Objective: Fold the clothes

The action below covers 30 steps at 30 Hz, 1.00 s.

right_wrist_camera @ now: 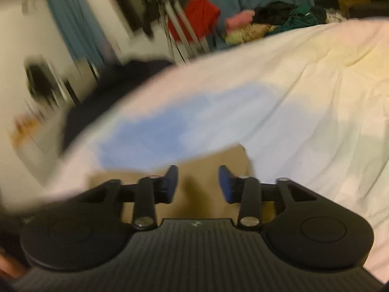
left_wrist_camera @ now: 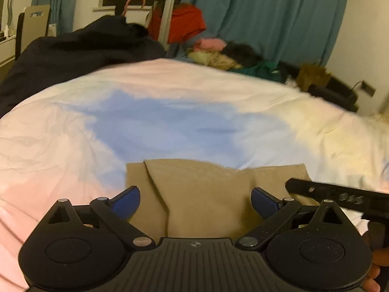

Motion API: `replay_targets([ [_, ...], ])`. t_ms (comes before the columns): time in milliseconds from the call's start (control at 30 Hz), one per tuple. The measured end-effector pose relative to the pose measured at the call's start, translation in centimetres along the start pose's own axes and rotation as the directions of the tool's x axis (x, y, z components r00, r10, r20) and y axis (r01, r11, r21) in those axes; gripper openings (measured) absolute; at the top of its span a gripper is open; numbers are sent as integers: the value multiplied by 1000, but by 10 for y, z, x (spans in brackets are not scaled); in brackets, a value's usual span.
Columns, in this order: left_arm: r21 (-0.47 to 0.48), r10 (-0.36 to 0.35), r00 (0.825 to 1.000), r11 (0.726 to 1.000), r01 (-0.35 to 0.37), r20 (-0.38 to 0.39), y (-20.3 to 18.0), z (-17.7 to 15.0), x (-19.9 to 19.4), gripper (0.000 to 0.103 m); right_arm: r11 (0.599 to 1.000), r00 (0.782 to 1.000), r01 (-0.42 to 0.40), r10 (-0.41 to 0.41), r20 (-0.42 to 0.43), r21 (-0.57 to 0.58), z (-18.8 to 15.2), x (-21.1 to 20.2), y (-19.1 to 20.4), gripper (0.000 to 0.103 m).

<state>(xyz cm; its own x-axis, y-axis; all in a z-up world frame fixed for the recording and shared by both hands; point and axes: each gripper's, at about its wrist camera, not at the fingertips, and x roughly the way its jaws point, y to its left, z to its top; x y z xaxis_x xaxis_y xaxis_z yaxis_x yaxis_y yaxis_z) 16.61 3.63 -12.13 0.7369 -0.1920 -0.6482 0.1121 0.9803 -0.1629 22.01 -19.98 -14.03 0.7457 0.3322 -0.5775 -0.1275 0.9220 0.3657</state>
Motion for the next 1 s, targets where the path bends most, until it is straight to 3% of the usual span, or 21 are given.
replay_targets([
  [133,36,15,1000,999,-14,-15,-1,-6,2,99,999,999,26,-27,-24,-35,-6,13,2,35],
  [567,114,-31,999,993,29,17,-28,-39,-93,99,987,1000,13,-10,15,-159,-27,-93,44,38],
  [700,114,17,999,993,-12,-50,-27,-54,-88,99,983,999,30,-34,-20,-183,-49,-97,46,38],
  [833,10,-20,991,1000,21,-134,-12,-53,-60,103,978,992,61,-81,-94,-201,-61,-73,47,36],
  [1000,-63,-35,991,998,27,-129,-1,-51,-68,102,975,991,66,-88,-96,-214,-62,-71,49,36],
])
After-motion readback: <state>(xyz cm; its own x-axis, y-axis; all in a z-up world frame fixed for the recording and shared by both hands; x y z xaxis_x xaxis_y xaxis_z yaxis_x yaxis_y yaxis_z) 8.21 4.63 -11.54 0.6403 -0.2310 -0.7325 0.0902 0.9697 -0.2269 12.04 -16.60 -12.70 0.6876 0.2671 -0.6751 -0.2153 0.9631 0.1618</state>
